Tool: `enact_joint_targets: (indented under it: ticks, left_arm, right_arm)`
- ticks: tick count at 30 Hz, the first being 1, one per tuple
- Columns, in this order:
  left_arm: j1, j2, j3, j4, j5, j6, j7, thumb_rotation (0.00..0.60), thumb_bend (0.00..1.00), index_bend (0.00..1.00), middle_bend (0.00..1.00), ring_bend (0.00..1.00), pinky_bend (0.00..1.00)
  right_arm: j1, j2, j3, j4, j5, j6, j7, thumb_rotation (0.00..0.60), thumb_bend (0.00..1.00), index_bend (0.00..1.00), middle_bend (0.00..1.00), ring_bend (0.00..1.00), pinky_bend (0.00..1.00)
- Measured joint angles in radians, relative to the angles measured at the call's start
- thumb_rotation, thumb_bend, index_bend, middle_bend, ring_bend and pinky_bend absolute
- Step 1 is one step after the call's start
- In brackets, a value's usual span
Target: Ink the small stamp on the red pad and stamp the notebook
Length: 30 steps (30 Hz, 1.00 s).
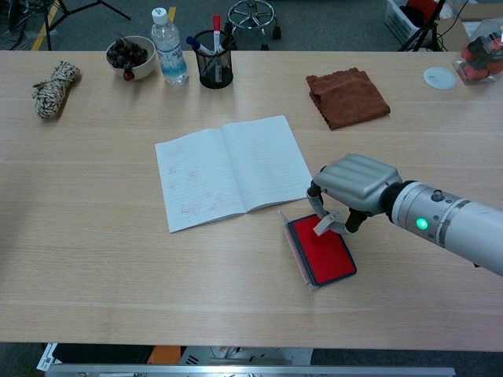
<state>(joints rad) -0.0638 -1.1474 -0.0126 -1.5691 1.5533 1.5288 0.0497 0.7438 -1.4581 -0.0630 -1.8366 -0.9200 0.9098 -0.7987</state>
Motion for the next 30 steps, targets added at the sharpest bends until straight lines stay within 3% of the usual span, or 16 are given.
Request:
enact_joint_targets:
  ticks: [14,30]
  left_arm:
    - [0.004,-0.01,-0.003,0.022,-0.01,0.002,-0.009,0.6,0.27,0.14,0.12,0.13,0.07]
    - [0.006,-0.01,-0.005,0.032,-0.009,0.005,-0.022,0.6,0.27,0.14,0.11,0.13,0.07]
  right_arm:
    - [0.034,-0.069,-0.03,0.031,0.033,0.061,-0.092,0.6,0.34,0.63,0.43,0.27,0.3]
    - [0.042,-0.1,-0.049,0.059,0.038,0.08,-0.103,0.6,0.34,0.63,0.43,0.27,0.3]
